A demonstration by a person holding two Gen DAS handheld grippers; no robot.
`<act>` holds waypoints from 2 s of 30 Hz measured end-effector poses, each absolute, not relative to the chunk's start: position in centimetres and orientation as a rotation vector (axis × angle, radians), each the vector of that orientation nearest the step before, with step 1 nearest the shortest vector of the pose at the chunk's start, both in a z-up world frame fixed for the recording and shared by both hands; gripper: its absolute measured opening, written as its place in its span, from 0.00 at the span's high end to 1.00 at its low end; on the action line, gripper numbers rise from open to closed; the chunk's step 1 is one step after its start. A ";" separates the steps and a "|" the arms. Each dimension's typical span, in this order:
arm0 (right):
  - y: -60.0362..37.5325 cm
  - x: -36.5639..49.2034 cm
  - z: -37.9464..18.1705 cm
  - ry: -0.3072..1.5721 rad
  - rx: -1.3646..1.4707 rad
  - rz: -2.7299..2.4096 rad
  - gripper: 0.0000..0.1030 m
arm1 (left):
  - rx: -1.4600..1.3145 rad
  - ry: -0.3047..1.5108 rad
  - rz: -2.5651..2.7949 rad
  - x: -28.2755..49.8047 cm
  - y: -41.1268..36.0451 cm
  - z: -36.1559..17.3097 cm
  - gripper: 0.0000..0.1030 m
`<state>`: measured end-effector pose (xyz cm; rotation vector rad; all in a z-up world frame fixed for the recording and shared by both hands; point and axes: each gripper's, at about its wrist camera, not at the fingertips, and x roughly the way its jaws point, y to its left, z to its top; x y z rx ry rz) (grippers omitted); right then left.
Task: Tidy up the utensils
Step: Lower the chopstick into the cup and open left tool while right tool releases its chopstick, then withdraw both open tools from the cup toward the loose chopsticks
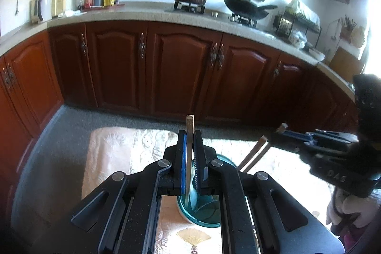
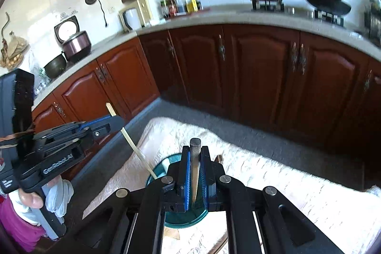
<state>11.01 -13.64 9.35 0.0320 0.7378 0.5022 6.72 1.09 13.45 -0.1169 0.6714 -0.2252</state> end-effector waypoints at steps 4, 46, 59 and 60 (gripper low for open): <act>-14.2 11.7 8.7 0.739 0.078 0.490 0.93 | -0.124 0.707 -0.227 7.3 0.8 12.2 0.96; -19.5 0.5 7.0 0.749 0.243 0.439 0.60 | -0.065 0.737 -0.248 -2.5 -2.6 9.9 0.54; -21.3 -4.0 3.5 0.800 0.264 0.371 0.59 | -0.055 0.780 -0.298 -5.5 -5.0 7.7 0.47; -21.6 -4.2 3.1 0.807 0.267 0.364 0.59 | -0.062 0.787 -0.303 -5.6 -5.1 7.5 0.47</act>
